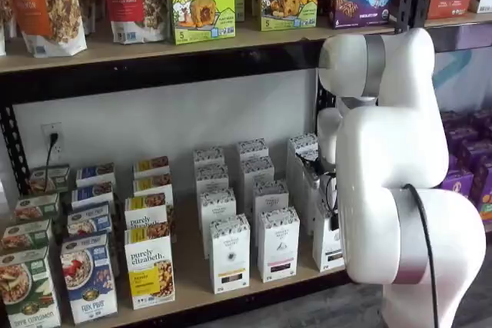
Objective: Pick up the white box with a green strip in the middle, on the bottom shelf, the sixth box from the left
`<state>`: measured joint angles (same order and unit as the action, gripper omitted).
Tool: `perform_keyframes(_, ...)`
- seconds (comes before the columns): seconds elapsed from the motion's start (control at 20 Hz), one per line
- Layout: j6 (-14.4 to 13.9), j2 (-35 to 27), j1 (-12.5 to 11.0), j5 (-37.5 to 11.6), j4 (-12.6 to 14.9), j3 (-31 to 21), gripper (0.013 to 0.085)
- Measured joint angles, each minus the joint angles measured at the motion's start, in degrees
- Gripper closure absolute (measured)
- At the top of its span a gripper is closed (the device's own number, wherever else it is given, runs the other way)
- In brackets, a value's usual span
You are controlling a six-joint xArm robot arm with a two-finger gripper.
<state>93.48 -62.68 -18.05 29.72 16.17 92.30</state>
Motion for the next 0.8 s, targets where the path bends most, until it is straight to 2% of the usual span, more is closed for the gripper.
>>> perform_keyframes(0.3,-0.59,2.11,-0.33,-3.38,0.82,-3.81,0.049)
perform_keyframes(0.55,-3.56,6.05,-0.5,-7.24,3.92,-10.65,0.049)
perform_keyframes(0.7,-6.96,9.53,-0.69,-9.85,7.5,-16.36,0.049)
perform_keyframes(0.8,-7.29,12.06,-0.58,-10.45,7.58,-19.94,0.049)
